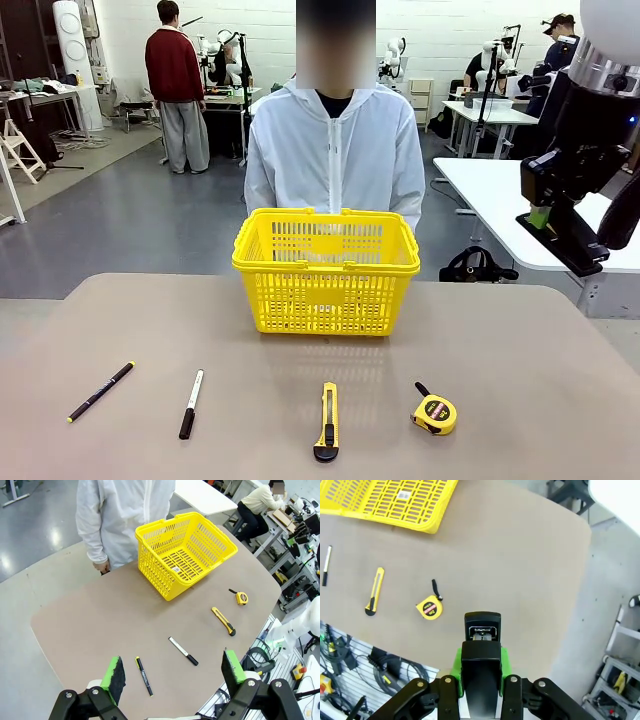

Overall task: Place the items the person wants into the basket.
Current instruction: Pick up the item the person points to and place it in the Market Basket.

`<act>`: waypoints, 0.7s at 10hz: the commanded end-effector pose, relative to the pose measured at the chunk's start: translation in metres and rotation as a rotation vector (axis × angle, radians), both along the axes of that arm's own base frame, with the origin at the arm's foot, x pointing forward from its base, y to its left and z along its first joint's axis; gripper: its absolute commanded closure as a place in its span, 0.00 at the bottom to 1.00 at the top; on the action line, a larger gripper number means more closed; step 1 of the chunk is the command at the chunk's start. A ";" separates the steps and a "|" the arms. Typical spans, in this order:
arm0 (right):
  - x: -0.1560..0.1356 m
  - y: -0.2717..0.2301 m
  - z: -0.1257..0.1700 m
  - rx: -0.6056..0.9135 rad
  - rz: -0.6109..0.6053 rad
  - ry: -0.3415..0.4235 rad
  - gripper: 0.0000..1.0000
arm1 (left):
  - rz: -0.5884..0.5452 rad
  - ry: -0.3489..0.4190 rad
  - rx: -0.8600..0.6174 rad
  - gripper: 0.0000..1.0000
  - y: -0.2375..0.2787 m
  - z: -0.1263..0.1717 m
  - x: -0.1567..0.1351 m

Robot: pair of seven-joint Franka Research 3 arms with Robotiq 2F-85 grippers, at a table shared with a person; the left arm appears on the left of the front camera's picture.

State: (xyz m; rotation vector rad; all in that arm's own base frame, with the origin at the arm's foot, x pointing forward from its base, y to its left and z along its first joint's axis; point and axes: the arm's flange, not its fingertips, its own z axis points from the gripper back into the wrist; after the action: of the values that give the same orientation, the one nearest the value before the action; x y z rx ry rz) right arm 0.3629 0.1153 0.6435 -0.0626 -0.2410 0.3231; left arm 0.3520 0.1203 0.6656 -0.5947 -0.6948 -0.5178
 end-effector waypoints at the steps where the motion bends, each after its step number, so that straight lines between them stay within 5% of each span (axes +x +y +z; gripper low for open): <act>1: 0.000 -0.001 0.000 0.000 -0.001 0.000 0.69 | -0.016 -0.013 -0.010 0.00 0.001 0.000 -0.001; 4: 0.112 0.109 0.015 -0.120 0.427 0.052 0.69 | -0.016 -0.013 -0.010 0.00 0.001 0.000 -0.001; 7: 0.186 0.207 0.015 -0.119 0.835 0.043 0.69 | -0.016 -0.013 -0.010 0.00 0.001 0.000 -0.001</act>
State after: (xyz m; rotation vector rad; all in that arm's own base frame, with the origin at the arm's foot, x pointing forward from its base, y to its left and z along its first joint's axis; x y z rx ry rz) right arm 0.5181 0.3096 0.6287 -0.0355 -0.2049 1.0209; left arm 0.3519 0.1196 0.6659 -0.5933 -0.6933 -0.5190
